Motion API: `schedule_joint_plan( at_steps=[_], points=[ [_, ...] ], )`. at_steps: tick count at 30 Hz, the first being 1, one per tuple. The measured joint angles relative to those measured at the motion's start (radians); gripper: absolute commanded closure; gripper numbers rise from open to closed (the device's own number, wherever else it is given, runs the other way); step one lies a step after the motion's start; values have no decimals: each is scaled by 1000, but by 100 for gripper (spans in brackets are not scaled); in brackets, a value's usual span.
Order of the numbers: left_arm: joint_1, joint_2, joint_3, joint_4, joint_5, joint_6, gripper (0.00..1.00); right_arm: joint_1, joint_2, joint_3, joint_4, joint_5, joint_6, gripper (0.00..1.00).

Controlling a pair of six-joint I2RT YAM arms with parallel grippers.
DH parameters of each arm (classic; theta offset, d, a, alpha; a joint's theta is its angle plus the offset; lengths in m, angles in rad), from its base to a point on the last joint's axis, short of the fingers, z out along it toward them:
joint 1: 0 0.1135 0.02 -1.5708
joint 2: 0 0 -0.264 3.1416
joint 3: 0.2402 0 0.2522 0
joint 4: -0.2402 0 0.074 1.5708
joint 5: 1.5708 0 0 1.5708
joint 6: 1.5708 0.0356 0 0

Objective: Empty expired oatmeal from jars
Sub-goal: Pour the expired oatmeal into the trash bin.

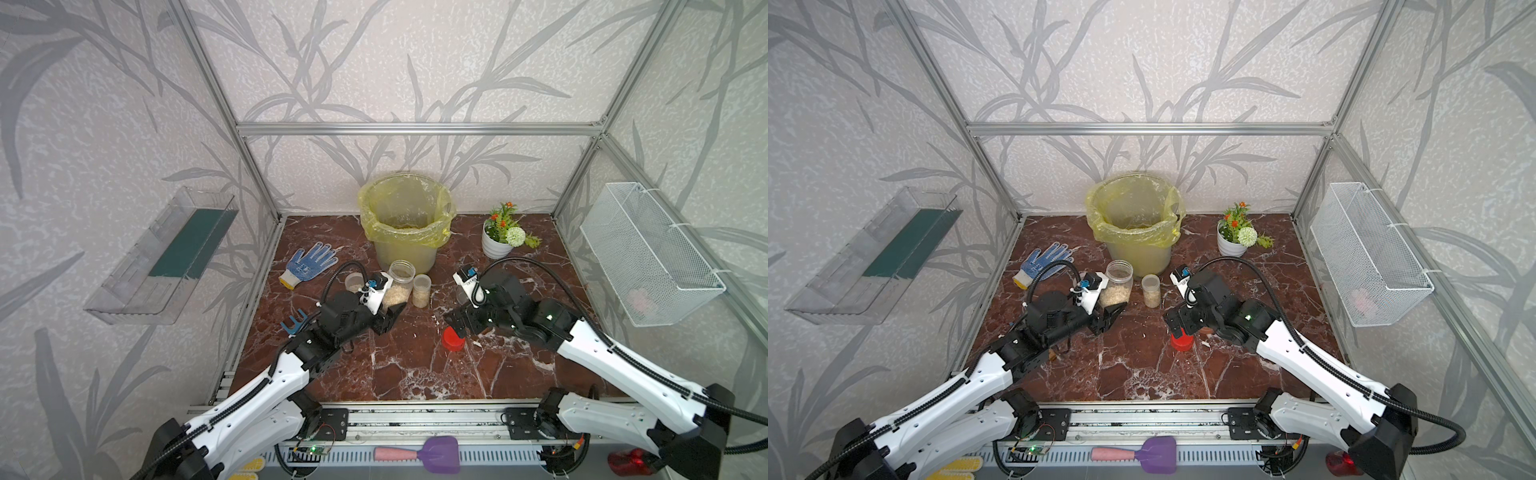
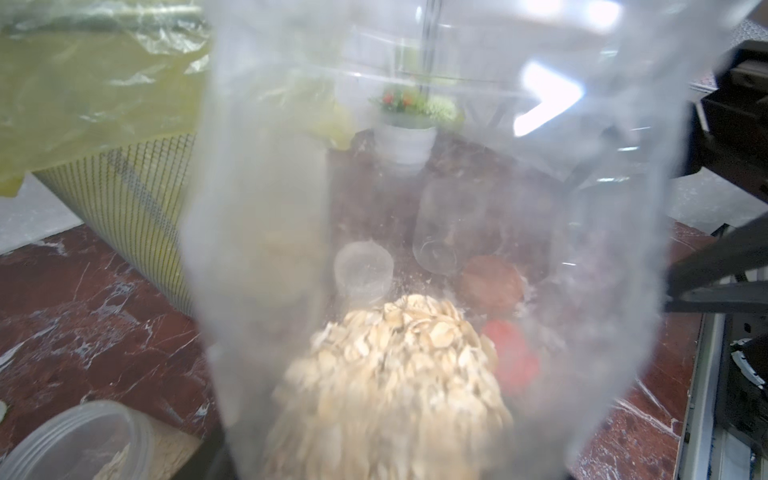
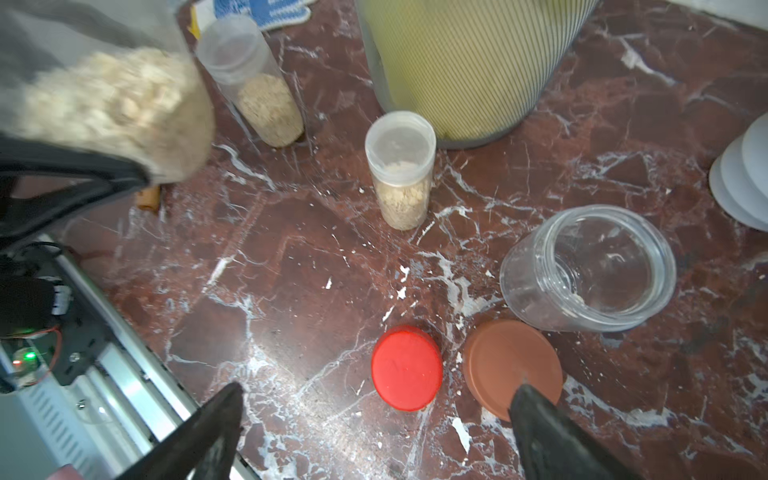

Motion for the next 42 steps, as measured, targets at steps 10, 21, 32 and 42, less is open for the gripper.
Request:
schedule_joint_plan(
  at_steps=[10,21,32,42],
  points=[
    [-55,185,184,-4,57,30,100,-33,-82,10,106,-113,7,1],
    [-106,319,303,-11,98,62,100,-121,17,58,300,-237,68,1],
    [-151,382,345,-14,112,69,100,-153,92,58,394,-318,93,4],
    [-156,398,353,-13,81,53,100,-177,137,71,391,-355,69,21]
  ],
)
